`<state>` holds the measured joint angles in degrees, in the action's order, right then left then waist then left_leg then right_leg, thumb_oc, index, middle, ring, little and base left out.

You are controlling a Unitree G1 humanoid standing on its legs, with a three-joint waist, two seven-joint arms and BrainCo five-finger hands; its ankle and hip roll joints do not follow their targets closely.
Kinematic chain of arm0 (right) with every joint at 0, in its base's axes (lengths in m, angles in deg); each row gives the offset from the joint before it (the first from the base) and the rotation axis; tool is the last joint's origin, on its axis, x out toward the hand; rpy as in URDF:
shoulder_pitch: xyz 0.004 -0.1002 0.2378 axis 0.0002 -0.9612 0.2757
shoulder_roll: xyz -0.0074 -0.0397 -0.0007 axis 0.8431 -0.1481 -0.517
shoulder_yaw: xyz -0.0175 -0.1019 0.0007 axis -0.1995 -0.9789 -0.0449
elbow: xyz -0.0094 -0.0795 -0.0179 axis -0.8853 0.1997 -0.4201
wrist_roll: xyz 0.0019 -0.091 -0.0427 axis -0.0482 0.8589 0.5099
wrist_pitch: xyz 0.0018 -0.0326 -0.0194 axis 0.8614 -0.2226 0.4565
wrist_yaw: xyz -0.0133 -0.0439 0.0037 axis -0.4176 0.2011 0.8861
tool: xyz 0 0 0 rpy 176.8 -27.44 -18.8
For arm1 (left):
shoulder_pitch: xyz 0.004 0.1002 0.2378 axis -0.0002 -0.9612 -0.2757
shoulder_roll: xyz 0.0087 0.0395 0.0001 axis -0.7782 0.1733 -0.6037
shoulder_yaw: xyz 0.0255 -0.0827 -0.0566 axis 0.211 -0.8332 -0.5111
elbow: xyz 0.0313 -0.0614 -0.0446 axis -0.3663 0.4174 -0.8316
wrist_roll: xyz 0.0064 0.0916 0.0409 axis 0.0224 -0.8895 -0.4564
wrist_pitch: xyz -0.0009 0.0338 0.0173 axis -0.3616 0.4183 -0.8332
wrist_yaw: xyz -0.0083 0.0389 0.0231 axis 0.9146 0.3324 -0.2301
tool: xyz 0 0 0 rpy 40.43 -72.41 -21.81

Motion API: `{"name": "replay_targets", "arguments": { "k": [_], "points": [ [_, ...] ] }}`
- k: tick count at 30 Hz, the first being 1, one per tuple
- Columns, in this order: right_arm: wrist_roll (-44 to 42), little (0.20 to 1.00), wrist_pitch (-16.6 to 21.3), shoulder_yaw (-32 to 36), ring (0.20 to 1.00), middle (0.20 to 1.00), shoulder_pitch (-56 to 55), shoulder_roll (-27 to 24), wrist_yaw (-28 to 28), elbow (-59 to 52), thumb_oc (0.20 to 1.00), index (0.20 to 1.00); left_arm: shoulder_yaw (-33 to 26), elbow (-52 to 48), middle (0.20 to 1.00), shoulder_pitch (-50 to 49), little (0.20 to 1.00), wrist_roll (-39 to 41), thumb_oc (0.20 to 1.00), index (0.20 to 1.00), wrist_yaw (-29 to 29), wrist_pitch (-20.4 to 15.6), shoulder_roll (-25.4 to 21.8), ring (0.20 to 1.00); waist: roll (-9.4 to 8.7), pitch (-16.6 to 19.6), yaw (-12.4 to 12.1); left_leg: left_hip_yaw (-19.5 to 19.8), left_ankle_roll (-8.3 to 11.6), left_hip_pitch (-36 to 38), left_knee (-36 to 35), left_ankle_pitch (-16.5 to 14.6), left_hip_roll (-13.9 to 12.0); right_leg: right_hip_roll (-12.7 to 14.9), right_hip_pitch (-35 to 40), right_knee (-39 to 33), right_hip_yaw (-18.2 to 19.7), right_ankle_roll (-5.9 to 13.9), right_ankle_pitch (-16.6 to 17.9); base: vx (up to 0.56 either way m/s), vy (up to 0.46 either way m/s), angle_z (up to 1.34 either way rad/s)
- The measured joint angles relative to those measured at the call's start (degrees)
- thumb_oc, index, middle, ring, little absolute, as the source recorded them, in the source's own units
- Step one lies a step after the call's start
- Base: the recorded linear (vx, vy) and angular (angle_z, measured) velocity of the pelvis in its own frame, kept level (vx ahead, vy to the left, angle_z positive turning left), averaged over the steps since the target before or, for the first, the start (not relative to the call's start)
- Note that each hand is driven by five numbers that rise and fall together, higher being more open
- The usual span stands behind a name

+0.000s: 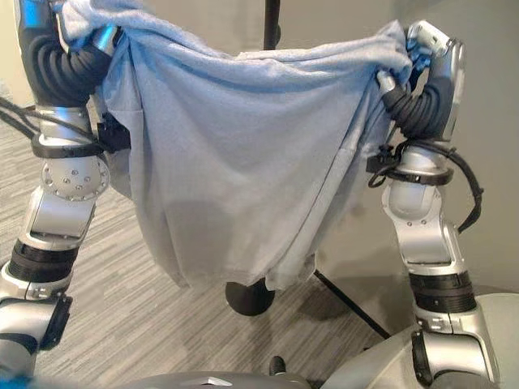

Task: Hang the clothes on the sofa on the clothes rack.

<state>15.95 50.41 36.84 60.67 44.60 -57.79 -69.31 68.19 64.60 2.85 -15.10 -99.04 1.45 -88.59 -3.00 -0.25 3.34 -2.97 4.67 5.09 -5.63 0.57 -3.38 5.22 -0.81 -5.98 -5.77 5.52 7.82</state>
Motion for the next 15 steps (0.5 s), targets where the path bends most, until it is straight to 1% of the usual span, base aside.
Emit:
{"name": "replay_targets", "arguments": {
  "k": [2, 3, 4, 6, 7, 10, 11, 15],
  "points": [
    [-2.66, 0.200, -0.41, -2.61, 0.200, 0.200, 6.74, -2.81, 0.75, 8.32, 0.200, 0.200, 3.27, 6.01, 0.200, 6.92, 0.200, -0.07, 0.200, 0.200, -0.59, 0.14, -1.74, 0.200, -0.64, 0.57, 0.49, 0.03, 0.10, -0.01, 0.01, -0.05, -0.01, 0.04, 0.08, 0.00, -0.10, 0.01, -0.01, 0.00, 0.000, 0.00],
    [-4.89, 0.200, -0.43, -4.99, 0.200, 0.200, 10.86, -5.36, 0.96, 12.17, 0.200, 0.200, 6.40, 8.33, 0.200, 11.12, 0.200, -0.09, 0.200, 0.200, -0.77, 0.12, -4.40, 0.200, -0.69, 0.85, 0.65, 0.04, 0.16, 0.05, 0.00, -0.09, -0.02, 0.04, 0.11, -0.01, -0.09, 0.00, -0.02, -0.01, -0.005, 0.04],
    [-6.57, 0.200, -0.47, -6.41, 0.200, 0.200, 14.14, -6.65, 1.04, 14.55, 0.200, 0.200, 7.82, 10.26, 0.200, 14.24, 0.200, -0.08, 0.200, 0.200, -0.84, 0.12, -5.25, 0.200, -0.62, 0.91, 0.93, 0.07, 0.16, 0.02, 0.00, -0.09, -0.01, 0.05, 0.11, -0.01, -0.17, 0.01, -0.02, 0.00, 0.000, 0.00],
    [-9.84, 0.200, -0.34, -11.12, 0.200, 0.200, 19.40, -8.29, 0.71, 19.93, 0.200, 0.200, 14.00, 17.46, 0.200, 20.58, 0.200, 0.04, 0.200, 0.200, -1.55, 0.10, -6.56, 0.200, -0.74, 1.29, 1.14, 0.05, 0.02, 0.15, 0.03, 0.00, -0.06, -0.02, 0.19, -0.02, -0.23, 0.02, -0.03, -0.02, -0.009, 0.00],
    [-12.11, 0.200, -1.52, -18.38, 0.200, 0.200, 25.18, -9.84, -0.70, 26.12, 0.200, 0.200, 21.36, 26.17, 0.200, 26.24, 0.200, 0.08, 0.200, 0.200, -0.97, 1.10, -6.99, 0.200, -0.55, 1.86, 1.20, -0.02, -0.14, 0.11, 0.30, 0.15, -0.03, 0.00, 0.15, 0.01, -0.21, -0.08, 0.08, -0.04, -0.016, -0.03],
    [-14.63, 0.200, -2.33, -27.34, 0.200, 0.200, 31.79, -9.79, -2.26, 33.44, 0.200, 0.200, 27.80, 35.26, 0.200, 28.87, 0.200, 0.72, 0.200, 0.200, -0.26, 1.56, -6.76, 0.200, 0.09, 2.34, 1.33, -0.22, -0.08, 0.24, 0.13, 0.10, -0.11, -0.11, 0.15, 0.00, -0.13, -0.09, 0.09, -0.01, -0.002, -0.01],
    [-16.02, 0.200, -3.14, -28.14, 0.200, 0.200, 32.55, -9.46, -3.37, 34.12, 0.200, 0.200, 28.52, 36.59, 0.200, 28.75, 0.200, 1.18, 0.200, 0.200, 0.16, 2.54, -6.47, 0.200, 0.14, 2.36, 1.27, -0.17, -0.09, 0.12, 0.02, 0.12, -0.22, -0.21, 0.04, 0.00, -0.18, -0.10, 0.09, 0.00, 0.000, 0.00],
    [-18.00, 0.200, -3.84, -29.12, 0.200, 0.200, 32.92, -8.08, -4.18, 35.72, 0.200, 0.200, 28.98, 38.21, 0.200, 28.41, 0.200, 1.28, 0.200, 0.200, 0.17, 2.89, -6.34, 0.200, 0.15, 2.37, 1.19, -0.15, -0.07, 0.11, 0.00, 0.11, -0.35, -0.33, 0.05, 0.01, -0.24, -0.09, 0.07, -0.02, -0.004, 0.00]
  ]
}}
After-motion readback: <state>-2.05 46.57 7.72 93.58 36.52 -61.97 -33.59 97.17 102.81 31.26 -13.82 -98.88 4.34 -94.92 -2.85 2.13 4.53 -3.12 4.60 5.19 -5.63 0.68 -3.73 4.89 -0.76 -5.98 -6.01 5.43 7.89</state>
